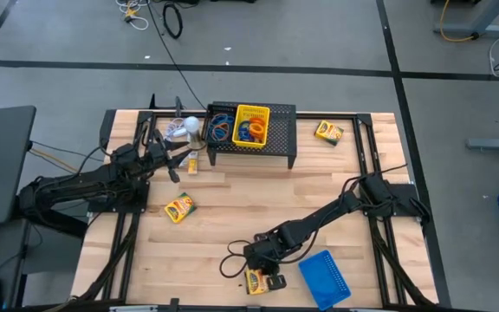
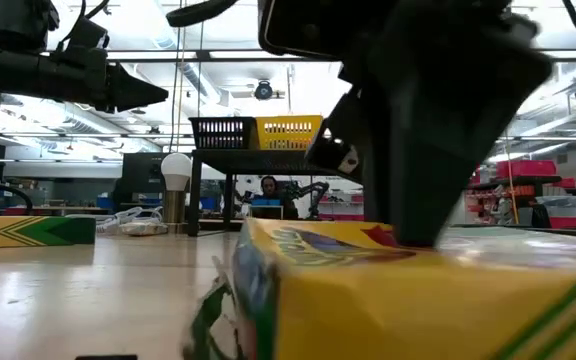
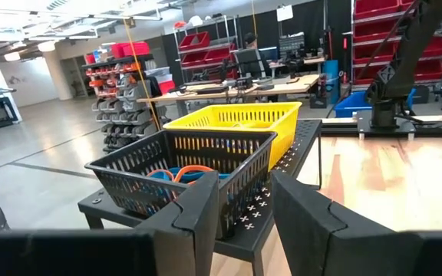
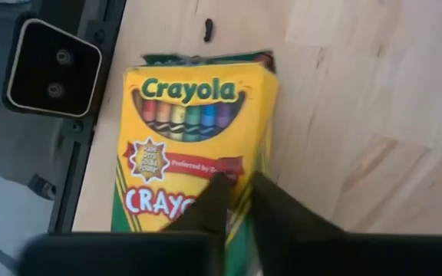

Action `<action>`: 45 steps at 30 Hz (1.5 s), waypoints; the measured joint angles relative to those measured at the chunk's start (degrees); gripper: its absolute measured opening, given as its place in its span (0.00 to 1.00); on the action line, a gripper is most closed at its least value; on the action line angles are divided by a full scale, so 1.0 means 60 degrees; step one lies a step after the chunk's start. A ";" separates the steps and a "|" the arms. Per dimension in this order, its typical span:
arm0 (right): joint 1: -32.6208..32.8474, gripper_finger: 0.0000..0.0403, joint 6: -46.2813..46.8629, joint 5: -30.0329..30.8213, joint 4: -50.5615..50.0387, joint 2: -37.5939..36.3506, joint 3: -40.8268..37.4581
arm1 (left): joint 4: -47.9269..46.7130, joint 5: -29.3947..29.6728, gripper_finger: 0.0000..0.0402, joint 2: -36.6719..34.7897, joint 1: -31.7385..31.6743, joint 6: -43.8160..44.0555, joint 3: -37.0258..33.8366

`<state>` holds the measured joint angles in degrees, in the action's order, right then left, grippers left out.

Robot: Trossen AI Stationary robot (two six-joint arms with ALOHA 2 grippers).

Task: Pick & Place Office Desk Supplies
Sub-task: Put the big yellow crayon box into the blue basket

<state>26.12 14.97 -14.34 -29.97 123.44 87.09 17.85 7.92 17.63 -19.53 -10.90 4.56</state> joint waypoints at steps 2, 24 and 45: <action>0.0023 0.04 -0.0036 0.0095 -0.0014 0.0004 0.0000 | -0.0001 0.0000 0.31 0.0000 0.0001 0.0000 0.0000; 0.0173 0.00 -0.0042 0.3722 -0.0299 -0.0810 -0.0073 | -0.0019 0.0000 0.31 -0.0002 0.0008 0.0055 -0.0004; -0.0545 0.00 -0.0082 0.6159 -0.0175 -0.1213 -0.0062 | -0.0147 -0.0629 0.31 -0.0004 0.0012 0.0485 -0.0007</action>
<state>22.85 14.48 22.61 -31.01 116.16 86.72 16.97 4.15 17.61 -19.46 -7.98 4.51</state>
